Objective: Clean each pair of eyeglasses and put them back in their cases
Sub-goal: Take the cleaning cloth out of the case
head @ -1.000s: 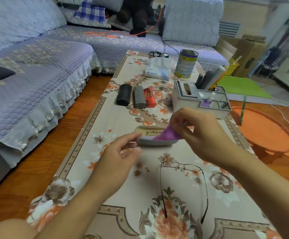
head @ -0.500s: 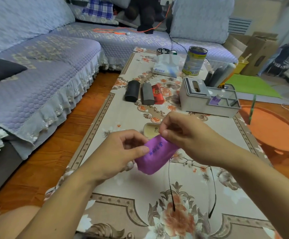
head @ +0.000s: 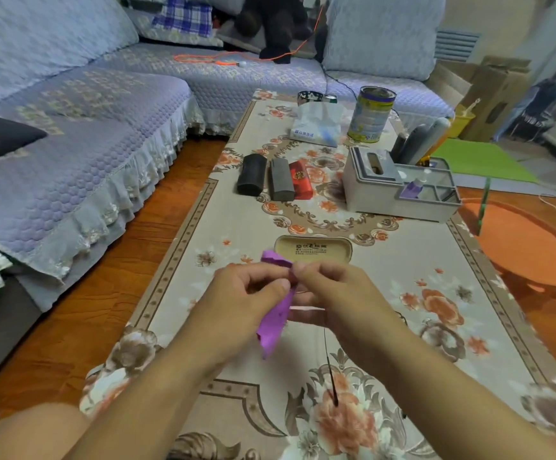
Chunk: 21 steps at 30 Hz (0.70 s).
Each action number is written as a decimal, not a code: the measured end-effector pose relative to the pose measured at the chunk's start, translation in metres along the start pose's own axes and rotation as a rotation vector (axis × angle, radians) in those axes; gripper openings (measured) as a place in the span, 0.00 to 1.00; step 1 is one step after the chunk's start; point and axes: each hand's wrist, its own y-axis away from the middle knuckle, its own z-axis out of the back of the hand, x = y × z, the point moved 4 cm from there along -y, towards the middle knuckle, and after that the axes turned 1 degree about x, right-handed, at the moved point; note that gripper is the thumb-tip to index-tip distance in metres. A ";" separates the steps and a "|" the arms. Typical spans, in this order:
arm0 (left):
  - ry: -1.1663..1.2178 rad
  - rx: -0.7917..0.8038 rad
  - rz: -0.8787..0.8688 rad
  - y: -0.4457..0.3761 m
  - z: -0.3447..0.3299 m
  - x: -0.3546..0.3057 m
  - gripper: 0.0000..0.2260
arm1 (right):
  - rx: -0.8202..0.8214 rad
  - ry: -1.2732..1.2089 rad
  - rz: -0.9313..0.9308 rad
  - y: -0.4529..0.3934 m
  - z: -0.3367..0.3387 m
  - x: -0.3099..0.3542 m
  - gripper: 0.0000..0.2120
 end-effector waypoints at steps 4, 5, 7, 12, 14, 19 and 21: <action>-0.033 0.008 0.015 -0.002 0.001 0.006 0.10 | 0.054 -0.099 -0.061 0.001 0.010 -0.011 0.08; -0.020 0.007 0.023 -0.003 0.000 0.007 0.10 | 0.057 -0.089 -0.067 0.001 0.011 -0.013 0.07; 0.010 0.003 0.038 -0.004 -0.002 0.010 0.07 | 0.070 -0.067 -0.067 0.000 0.013 -0.015 0.07; 0.184 0.061 0.109 -0.007 -0.008 0.014 0.12 | 0.108 -0.013 -0.004 -0.002 0.012 -0.013 0.13; 0.278 0.111 0.156 -0.006 -0.010 0.016 0.14 | 0.129 -0.014 0.024 -0.002 0.009 -0.013 0.12; 0.414 0.202 0.227 -0.003 -0.007 0.013 0.05 | 0.163 -0.067 0.055 -0.002 0.007 -0.015 0.10; 0.377 0.188 0.214 -0.003 -0.005 0.010 0.06 | 0.159 -0.062 0.048 -0.001 0.006 -0.017 0.11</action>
